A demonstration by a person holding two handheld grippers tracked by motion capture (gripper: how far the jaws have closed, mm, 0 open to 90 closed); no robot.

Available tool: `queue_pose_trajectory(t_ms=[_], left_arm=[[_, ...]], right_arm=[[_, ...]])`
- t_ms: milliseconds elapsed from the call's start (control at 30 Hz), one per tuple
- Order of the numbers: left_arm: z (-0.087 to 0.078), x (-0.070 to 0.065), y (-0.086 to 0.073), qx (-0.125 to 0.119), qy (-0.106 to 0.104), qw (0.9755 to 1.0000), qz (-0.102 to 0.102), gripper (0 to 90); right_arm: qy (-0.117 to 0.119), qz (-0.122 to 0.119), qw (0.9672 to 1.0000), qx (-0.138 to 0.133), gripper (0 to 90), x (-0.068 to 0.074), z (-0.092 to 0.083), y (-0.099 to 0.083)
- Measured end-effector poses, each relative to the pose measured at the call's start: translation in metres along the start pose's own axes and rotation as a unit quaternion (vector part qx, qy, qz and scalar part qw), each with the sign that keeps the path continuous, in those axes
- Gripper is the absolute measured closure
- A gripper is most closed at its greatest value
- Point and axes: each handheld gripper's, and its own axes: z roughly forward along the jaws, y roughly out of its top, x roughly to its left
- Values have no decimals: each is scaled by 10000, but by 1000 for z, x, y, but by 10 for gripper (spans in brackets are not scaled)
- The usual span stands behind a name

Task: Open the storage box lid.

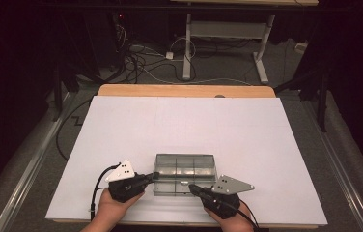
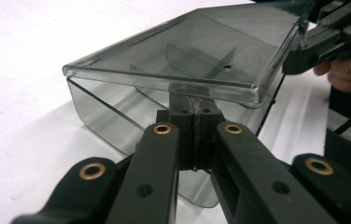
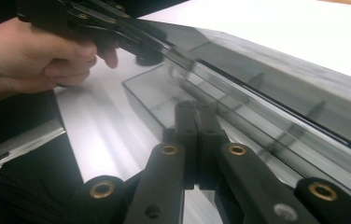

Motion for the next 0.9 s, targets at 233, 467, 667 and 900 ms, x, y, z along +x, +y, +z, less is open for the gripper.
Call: queue_pose_trajectory(t_ms=[233,467,667,900], left_arm=[[0,4,5,-41,19,10000,-3,881],[3,9,9,-36,52,10000,-8,881],[5,12,14,-62,58,10000,-12,881],[8,17,19,-65,80,9999,-13,881]], right_arm=[[-126,101,9999,-35,900,-5,-7,-1],[-184,211,9996,-76,900,-13,-12,-3],[-398,261,9988,-83,900,-20,-17,-4],[-614,355,9974,-106,900,-28,-23,-5]])
